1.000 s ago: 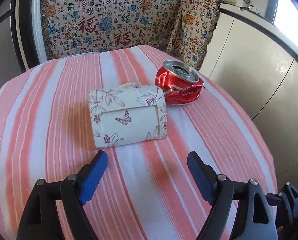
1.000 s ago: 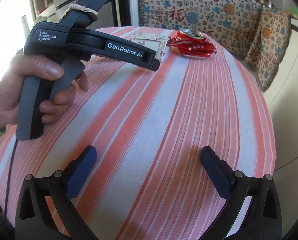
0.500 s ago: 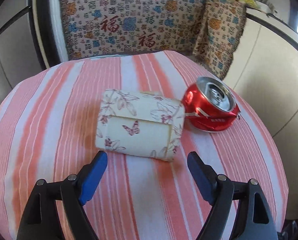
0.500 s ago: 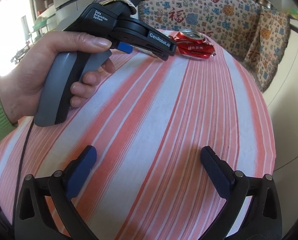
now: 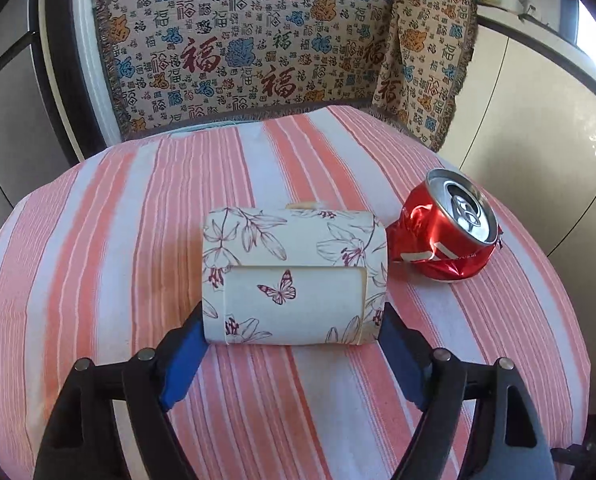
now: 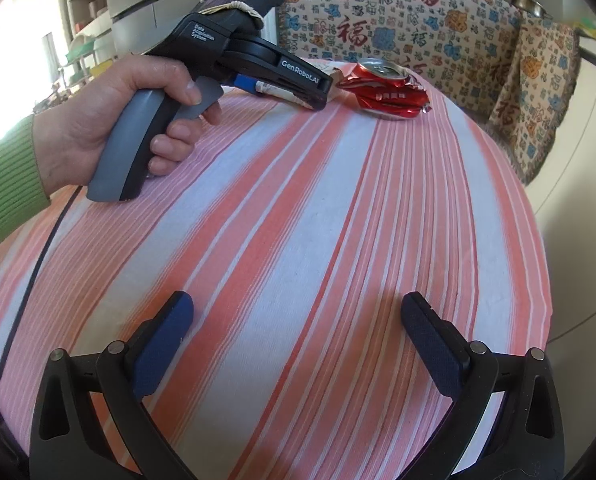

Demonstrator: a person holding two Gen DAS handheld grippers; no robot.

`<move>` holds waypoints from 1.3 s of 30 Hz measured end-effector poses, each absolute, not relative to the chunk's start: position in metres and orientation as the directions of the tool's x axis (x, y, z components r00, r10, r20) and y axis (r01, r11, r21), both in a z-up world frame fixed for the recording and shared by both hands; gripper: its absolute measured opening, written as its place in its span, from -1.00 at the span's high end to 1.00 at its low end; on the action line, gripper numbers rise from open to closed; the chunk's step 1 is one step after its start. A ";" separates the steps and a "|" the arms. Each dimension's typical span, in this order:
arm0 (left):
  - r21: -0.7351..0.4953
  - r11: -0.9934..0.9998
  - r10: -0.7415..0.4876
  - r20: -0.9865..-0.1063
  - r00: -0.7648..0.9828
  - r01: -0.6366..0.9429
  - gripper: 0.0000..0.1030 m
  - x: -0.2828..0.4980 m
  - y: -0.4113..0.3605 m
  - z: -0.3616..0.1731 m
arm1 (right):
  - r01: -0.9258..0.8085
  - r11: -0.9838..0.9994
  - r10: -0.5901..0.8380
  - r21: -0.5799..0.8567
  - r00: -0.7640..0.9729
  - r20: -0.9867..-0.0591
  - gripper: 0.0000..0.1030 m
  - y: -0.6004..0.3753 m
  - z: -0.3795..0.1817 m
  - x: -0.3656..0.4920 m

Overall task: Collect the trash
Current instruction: 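Grasp the butterfly-print box with the left gripper while the right grasps the red can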

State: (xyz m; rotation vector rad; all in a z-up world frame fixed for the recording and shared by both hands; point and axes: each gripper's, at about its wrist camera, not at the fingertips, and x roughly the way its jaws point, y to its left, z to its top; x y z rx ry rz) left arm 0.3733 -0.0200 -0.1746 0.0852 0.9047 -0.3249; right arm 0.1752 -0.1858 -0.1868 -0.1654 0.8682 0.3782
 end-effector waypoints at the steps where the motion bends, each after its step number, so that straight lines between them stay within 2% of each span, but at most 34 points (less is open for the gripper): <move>1: -0.066 0.949 -0.242 -0.780 0.577 0.308 -0.60 0.370 -0.015 -0.173 | -0.389 0.921 0.255 0.010 0.585 -0.770 -0.99 -0.186 -0.187 0.175; 7: 0.034 0.959 -0.149 -0.782 0.605 0.280 -0.60 0.314 0.012 -0.169 | -0.403 0.914 0.279 0.033 0.569 -0.774 -0.99 -0.189 -0.186 0.172; 10: 0.073 0.962 -0.109 -0.782 0.614 0.263 -0.60 0.278 0.030 -0.168 | -0.401 0.909 0.330 0.111 0.532 -0.780 -0.97 -0.201 -0.175 0.184; 16: 0.018 0.973 -0.123 -0.801 0.585 0.229 -0.62 0.249 0.053 -0.174 | -0.339 0.934 0.299 0.110 0.580 -0.757 -0.97 -0.225 -0.149 0.261; 21: 0.004 0.975 -0.130 -0.801 0.585 0.222 -0.66 0.249 0.054 -0.175 | -0.365 0.918 0.357 0.157 0.581 -0.732 -0.98 -0.226 -0.133 0.324; 26: -0.002 0.975 -0.134 -0.801 0.584 0.221 -0.67 0.251 0.055 -0.175 | -0.316 0.932 0.334 0.176 0.562 -0.757 -0.98 -0.213 -0.139 0.381; 28: -0.003 0.975 -0.134 -0.801 0.584 0.221 -0.67 0.251 0.055 -0.174 | -0.317 0.920 0.372 0.230 0.528 -0.763 -0.97 -0.210 -0.147 0.394; 31: -0.011 0.975 -0.140 -0.800 0.583 0.220 -0.67 0.252 0.055 -0.175 | -0.351 0.869 0.483 0.348 0.448 -0.752 -0.76 -0.201 -0.151 0.392; 34: -0.012 0.975 -0.142 -0.800 0.584 0.220 -0.67 0.251 0.055 -0.175 | -0.467 0.773 0.600 0.429 0.321 -0.732 -0.72 -0.178 -0.147 0.365; 37: -0.012 0.975 -0.141 -0.799 0.584 0.220 -0.67 0.252 0.056 -0.175 | -0.544 0.795 0.518 0.268 0.381 -0.766 -0.71 -0.160 -0.132 0.337; 39: -0.012 0.975 -0.142 -0.799 0.584 0.221 -0.67 0.252 0.056 -0.175 | -0.515 0.842 0.432 0.162 0.461 -0.775 -0.81 -0.158 -0.126 0.338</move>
